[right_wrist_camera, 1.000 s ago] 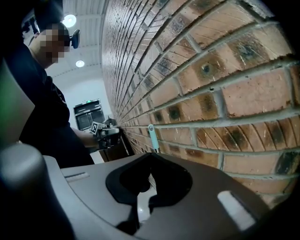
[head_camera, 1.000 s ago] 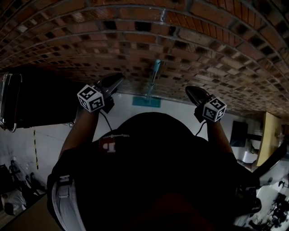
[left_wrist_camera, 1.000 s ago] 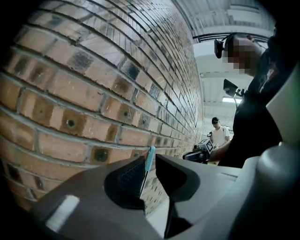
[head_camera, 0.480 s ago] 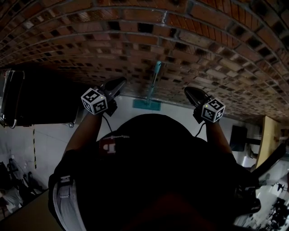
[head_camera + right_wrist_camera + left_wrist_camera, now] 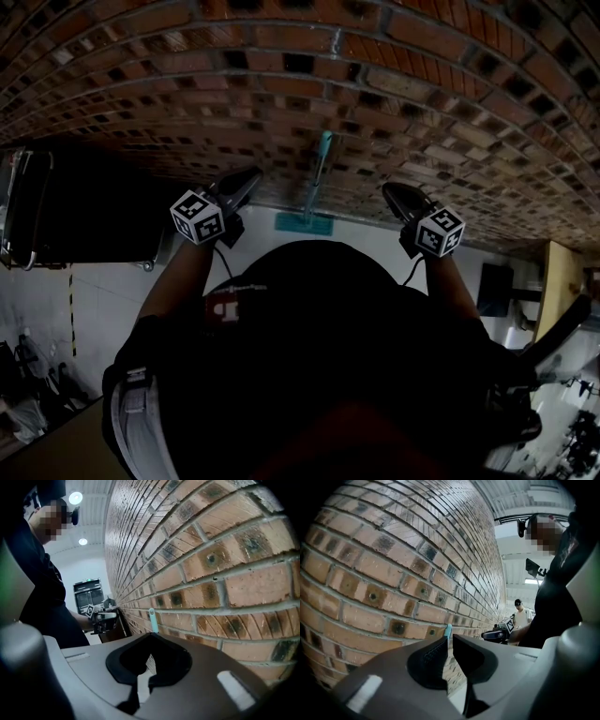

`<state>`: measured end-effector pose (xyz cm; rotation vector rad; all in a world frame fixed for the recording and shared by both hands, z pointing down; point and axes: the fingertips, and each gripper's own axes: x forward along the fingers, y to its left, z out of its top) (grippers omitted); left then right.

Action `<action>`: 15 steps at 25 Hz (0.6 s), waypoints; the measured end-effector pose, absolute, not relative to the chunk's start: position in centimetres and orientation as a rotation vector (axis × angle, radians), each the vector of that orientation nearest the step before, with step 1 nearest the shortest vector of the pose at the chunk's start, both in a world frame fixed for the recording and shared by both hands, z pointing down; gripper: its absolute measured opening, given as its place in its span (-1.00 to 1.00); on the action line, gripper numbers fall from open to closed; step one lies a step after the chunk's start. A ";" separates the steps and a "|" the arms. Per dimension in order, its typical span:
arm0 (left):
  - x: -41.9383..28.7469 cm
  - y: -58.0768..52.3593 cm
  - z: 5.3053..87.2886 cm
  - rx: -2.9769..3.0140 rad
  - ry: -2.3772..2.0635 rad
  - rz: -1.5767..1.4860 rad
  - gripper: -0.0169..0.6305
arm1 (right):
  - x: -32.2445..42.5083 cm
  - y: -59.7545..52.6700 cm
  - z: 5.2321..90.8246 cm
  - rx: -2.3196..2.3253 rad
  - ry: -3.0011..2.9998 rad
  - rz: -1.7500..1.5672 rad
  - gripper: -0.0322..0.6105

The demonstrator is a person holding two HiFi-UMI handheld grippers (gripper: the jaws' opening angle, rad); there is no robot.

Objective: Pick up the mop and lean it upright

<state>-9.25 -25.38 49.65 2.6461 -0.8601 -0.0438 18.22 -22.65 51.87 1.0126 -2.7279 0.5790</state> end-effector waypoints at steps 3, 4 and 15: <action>-9.3 -25.3 49.6 2.649 -0.857 -0.042 -0.85 | 18.0 -22.5 51.8 0.999 -2.729 0.587 -0.86; -9.3 -25.3 49.6 2.650 -0.855 -0.042 -0.85 | 18.0 -22.5 51.8 0.996 -2.728 0.579 -0.86; -9.3 -25.1 49.5 2.654 -0.844 -0.037 -0.85 | 17.6 -22.4 52.0 0.980 -2.722 0.563 -0.86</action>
